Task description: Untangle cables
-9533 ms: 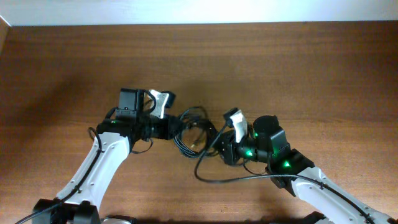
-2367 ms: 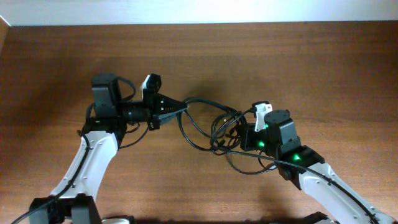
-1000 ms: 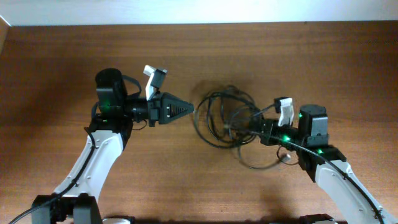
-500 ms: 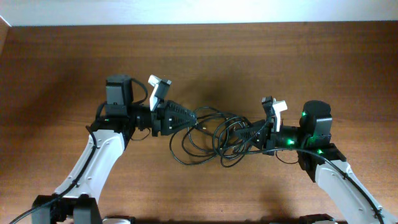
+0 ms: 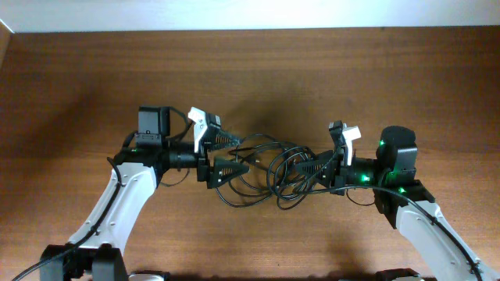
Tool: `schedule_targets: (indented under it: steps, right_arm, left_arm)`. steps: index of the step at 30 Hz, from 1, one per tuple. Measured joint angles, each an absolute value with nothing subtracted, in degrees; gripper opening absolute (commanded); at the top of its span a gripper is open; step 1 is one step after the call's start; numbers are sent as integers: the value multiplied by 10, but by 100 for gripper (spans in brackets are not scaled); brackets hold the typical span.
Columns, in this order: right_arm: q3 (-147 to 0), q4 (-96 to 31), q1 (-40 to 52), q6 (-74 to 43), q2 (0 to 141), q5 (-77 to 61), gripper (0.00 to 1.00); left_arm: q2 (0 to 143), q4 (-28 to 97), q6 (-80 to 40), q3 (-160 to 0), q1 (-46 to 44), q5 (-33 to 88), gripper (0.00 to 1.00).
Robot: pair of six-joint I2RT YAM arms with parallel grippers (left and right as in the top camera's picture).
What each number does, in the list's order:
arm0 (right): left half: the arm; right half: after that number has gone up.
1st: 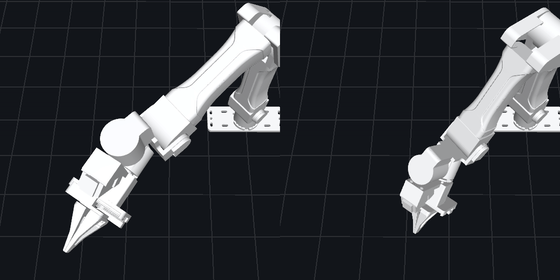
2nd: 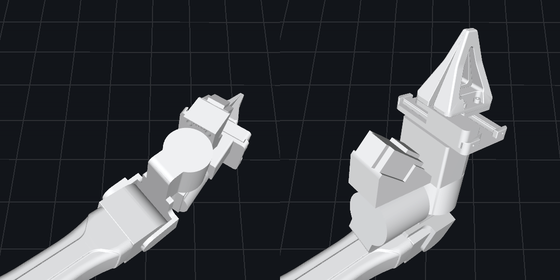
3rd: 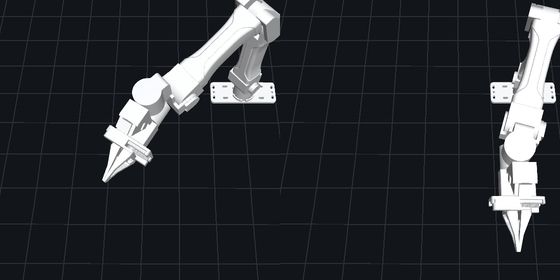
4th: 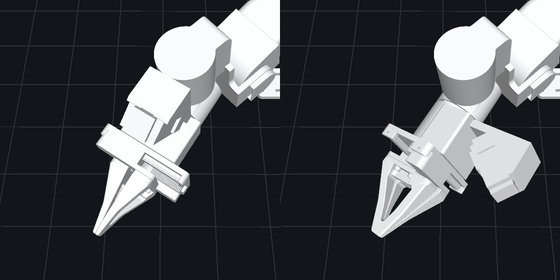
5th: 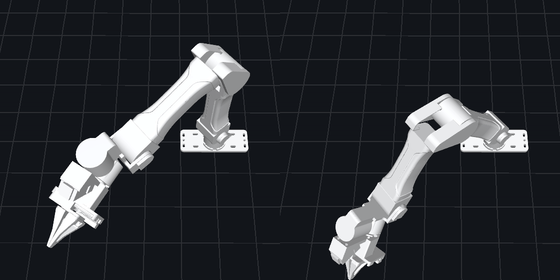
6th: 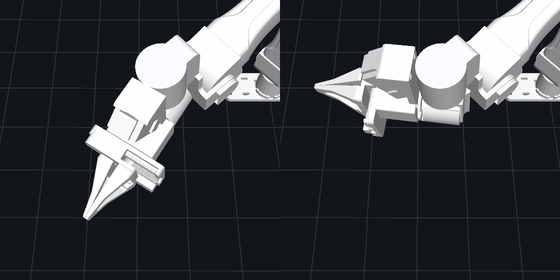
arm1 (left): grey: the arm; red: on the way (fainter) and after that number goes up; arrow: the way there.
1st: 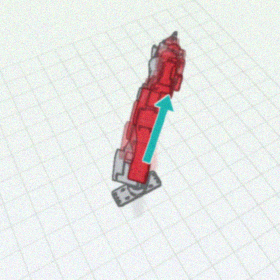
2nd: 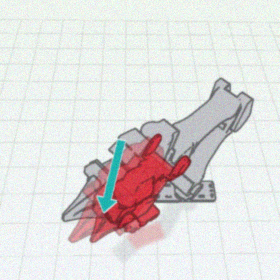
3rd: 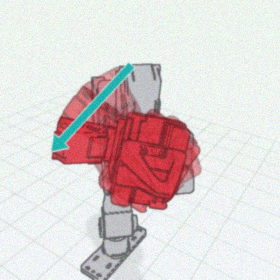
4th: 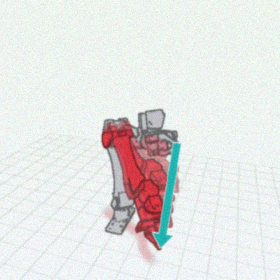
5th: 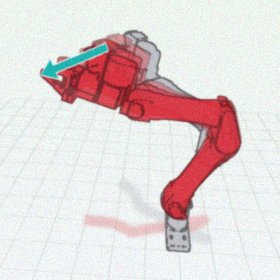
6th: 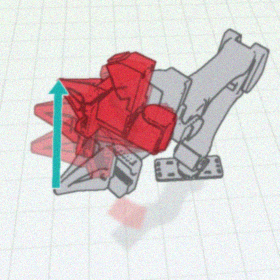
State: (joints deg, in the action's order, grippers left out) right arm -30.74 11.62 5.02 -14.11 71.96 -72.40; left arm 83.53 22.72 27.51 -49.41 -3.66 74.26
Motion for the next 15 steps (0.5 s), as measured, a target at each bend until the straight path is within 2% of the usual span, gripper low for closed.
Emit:
schedule_targets:
  steps: [5,7,8,9,10,11,12,13,15]
  right_arm:
    - [-307,116,50,-141,720,-726,4]
    - [-307,116,50,-144,720,-726,4]
    - [-307,116,50,-145,720,-726,4]
    - [-307,116,50,-146,720,-726,4]
    - [-307,116,50,-146,720,-726,4]
    - [-307,116,50,-146,720,-726,4]
    - [-307,116,50,-146,720,-726,5]
    - [-307,116,50,-146,720,-726,20]
    - [-307,116,50,-150,720,-728,43]
  left_arm:
    - [835,231,322,-494,-101,705,99]
    - [835,231,331,-494,-139,647,86]
    - [835,232,336,-494,-155,618,68]
    - [835,232,336,-494,-164,594,47]
    - [835,232,338,-494,-166,578,15]
    - [835,231,340,-494,-166,565,0]
    - [835,232,339,-494,-166,558,0]
    - [835,232,338,-494,-166,554,0]
    - [835,232,325,-494,-166,547,0]
